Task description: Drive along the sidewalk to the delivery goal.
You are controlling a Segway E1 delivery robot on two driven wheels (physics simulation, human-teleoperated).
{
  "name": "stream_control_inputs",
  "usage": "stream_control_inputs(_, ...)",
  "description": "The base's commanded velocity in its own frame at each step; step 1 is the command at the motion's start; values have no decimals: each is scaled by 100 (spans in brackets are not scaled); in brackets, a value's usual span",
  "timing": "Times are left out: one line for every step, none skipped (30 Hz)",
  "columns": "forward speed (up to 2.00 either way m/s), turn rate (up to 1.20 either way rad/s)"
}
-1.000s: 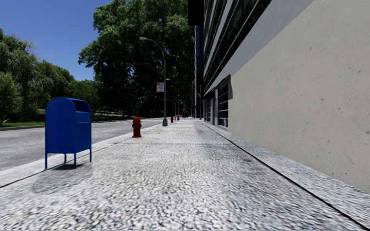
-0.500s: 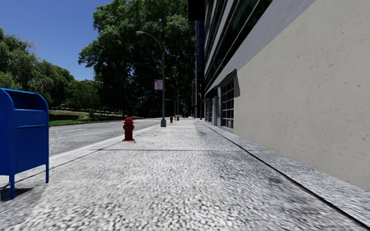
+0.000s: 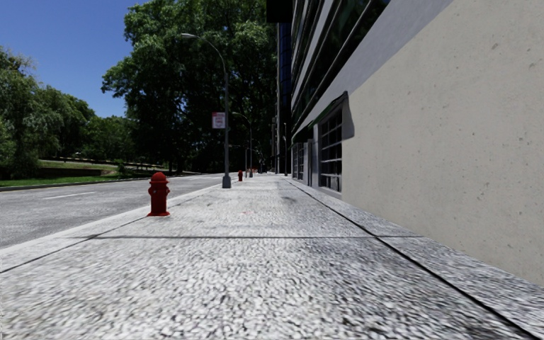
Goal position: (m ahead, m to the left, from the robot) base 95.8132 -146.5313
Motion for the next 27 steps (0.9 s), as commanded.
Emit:
stream_control_inputs(200, 0)
stream_control_inputs(200, 0)
stream_control_inputs(200, 0)
stream_control_inputs(200, 0)
stream_control_inputs(200, 0)
stream_control_inputs(200, 0)
stream_control_inputs(200, 0)
stream_control_inputs(200, 0)
stream_control_inputs(200, 0)
stream_control_inputs(200, 0)
stream_control_inputs(200, 0)
stream_control_inputs(200, 0)
stream_control_inputs(200, 0)
stream_control_inputs(200, 0)
stream_control_inputs(200, 0)
stream_control_inputs(200, 0)
stream_control_inputs(200, 0)
stream_control_inputs(200, 0)
stream_control_inputs(200, 0)
stream_control_inputs(200, 0)
stream_control_inputs(200, 0)
stream_control_inputs(200, 0)
stream_control_inputs(200, 0)
stream_control_inputs(200, 0)
stream_control_inputs(200, 0)
stream_control_inputs(200, 0)
stream_control_inputs(200, 0)
